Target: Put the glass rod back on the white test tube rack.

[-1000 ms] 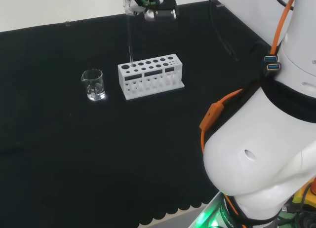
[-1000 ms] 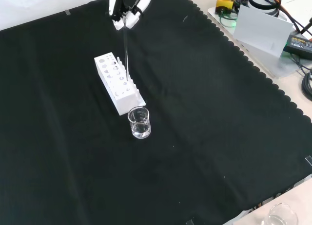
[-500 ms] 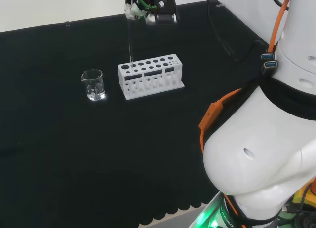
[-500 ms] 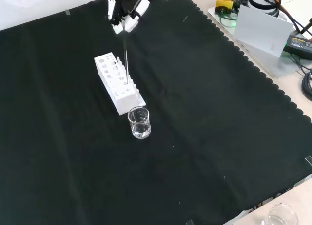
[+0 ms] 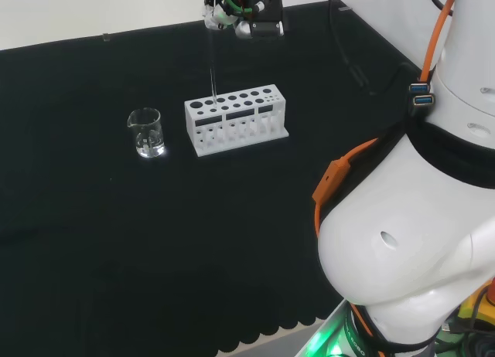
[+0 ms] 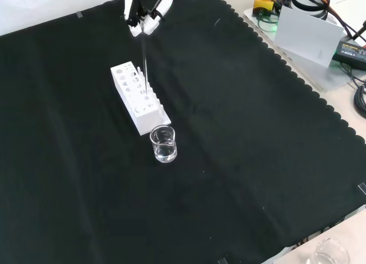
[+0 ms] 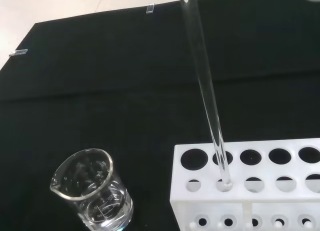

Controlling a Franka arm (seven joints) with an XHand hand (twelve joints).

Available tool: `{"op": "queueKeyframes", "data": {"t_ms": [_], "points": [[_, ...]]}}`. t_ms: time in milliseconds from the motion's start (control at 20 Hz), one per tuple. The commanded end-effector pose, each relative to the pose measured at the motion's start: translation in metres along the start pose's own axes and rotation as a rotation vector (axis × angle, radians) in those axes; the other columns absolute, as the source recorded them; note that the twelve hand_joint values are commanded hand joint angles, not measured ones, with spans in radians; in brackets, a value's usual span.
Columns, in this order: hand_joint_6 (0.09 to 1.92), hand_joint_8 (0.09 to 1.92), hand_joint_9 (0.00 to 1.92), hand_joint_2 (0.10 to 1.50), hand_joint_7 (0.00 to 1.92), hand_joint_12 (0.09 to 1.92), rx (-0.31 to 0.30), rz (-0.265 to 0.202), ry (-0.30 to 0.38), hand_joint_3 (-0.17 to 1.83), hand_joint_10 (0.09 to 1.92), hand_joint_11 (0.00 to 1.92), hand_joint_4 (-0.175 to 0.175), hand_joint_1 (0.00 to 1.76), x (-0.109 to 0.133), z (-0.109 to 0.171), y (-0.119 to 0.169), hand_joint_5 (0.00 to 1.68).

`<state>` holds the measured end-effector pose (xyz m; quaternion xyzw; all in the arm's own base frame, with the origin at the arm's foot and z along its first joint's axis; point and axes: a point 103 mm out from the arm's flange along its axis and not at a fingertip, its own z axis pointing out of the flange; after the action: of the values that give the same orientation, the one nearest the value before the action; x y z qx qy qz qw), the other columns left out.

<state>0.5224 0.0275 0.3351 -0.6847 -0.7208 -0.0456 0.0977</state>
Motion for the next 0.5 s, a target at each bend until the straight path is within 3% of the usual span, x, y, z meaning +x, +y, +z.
{"op": "queueKeyframes", "data": {"t_ms": [50,500], "points": [[0.74,0.62,1.66,1.1,1.32,0.72,-0.001,-0.007,0.006,-0.17,0.64,1.67,-0.082,1.29,0.0012,0.0,-0.0004,1.12],[0.74,0.62,1.66,1.1,1.32,0.72,-0.002,-0.009,0.003,-0.17,0.64,1.67,-0.082,1.29,0.0045,-0.0009,0.003,1.12]]}}
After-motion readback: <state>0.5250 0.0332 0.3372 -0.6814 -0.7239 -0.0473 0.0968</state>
